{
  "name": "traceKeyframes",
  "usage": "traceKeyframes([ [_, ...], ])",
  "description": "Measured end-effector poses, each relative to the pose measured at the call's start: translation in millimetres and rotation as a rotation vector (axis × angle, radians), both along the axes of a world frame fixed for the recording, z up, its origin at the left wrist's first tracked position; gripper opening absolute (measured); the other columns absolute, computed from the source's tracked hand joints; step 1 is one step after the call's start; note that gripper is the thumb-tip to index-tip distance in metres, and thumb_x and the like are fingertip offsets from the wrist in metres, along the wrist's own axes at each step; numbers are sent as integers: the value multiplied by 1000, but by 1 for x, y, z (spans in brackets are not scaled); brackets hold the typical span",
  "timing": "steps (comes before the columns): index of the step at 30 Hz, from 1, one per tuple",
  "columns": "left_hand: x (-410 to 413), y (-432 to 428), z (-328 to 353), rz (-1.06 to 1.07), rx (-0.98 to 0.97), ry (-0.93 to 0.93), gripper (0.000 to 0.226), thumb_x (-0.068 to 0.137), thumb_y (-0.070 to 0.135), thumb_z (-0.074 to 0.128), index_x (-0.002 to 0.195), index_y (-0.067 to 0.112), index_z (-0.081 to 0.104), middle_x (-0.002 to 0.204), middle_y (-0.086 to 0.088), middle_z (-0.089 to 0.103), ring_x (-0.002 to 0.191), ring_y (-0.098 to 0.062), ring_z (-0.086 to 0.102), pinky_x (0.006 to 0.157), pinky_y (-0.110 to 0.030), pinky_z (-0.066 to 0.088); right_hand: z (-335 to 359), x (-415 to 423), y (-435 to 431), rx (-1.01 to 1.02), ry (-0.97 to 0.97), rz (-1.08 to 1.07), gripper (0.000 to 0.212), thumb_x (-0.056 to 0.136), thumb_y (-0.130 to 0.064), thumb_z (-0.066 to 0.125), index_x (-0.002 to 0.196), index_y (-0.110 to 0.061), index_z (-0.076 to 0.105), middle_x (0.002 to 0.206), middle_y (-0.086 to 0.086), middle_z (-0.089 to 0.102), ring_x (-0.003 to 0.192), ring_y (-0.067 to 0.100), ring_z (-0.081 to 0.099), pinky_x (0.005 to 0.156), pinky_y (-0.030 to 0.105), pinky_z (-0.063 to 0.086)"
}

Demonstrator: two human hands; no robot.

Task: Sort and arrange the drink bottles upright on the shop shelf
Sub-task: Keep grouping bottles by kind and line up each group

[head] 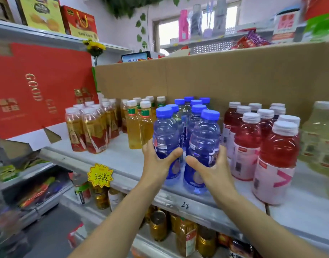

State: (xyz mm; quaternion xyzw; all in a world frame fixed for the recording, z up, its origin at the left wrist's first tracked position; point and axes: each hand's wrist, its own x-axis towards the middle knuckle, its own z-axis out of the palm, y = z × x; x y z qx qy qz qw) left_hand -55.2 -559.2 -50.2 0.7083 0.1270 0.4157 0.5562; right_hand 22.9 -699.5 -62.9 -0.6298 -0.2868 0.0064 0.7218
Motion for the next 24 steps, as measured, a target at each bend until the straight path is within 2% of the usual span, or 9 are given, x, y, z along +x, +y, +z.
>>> traceKeyframes([
  [3,12,13,-6,-71,-77,13,74,61,48,87,124,34,51,132,-4,53,110,-15,65,93,-43,57,-6,7,11,-57,-35,25,77,66,-25,91,125,-32,43,112,-14,68,98,0,68,78,18,55],
  [8,26,31,-1,-157,-79,84,82,63,48,87,132,32,45,130,-1,60,114,-15,64,97,-48,54,-1,13,27,-21,-62,-62,77,69,-11,89,126,-26,40,114,-12,64,93,-11,65,72,4,48],
  [12,20,32,2,-207,-2,81,58,86,24,78,132,28,45,120,3,68,109,-13,66,99,-49,52,1,10,25,-138,-93,-72,73,74,-13,86,126,-28,37,117,-13,59,96,-17,59,76,3,47],
  [14,12,30,0,-225,70,98,54,91,20,72,135,34,43,123,8,66,113,-7,63,101,-41,51,3,6,17,-238,-119,-62,71,80,-11,80,130,-31,35,126,-8,56,110,-8,57,95,19,50],
  [16,-2,24,-1,-208,127,106,63,93,20,69,134,53,34,130,29,54,117,14,52,98,-17,45,3,-3,4,-335,-164,-61,78,85,-13,74,144,-32,28,143,-8,44,131,5,45,111,35,40],
  [18,-18,11,-1,-127,237,92,73,93,19,69,131,63,25,130,48,39,121,26,38,94,0,36,2,-15,-13,-395,-205,-99,83,89,-25,72,151,-37,18,152,-18,28,140,5,31,116,35,32],
  [19,-25,3,-4,-98,290,76,75,93,20,69,137,60,23,137,45,35,128,21,33,100,-2,33,1,-22,-22,-400,-240,-127,82,90,-30,70,152,-37,17,154,-19,24,141,3,29,115,33,32],
  [21,-35,-18,-7,-71,350,39,73,93,21,69,149,41,27,152,21,34,140,3,33,112,-19,33,-3,-33,-41,-373,-321,-195,74,91,-25,69,151,-34,27,154,-16,30,137,-1,35,109,23,38],
  [24,-36,-54,-6,-174,374,-6,56,92,22,69,141,33,44,138,20,49,131,1,46,106,-19,41,-3,-42,-75,-312,-417,-297,50,90,-10,69,135,-25,52,133,-15,51,118,1,54,89,18,51],
])
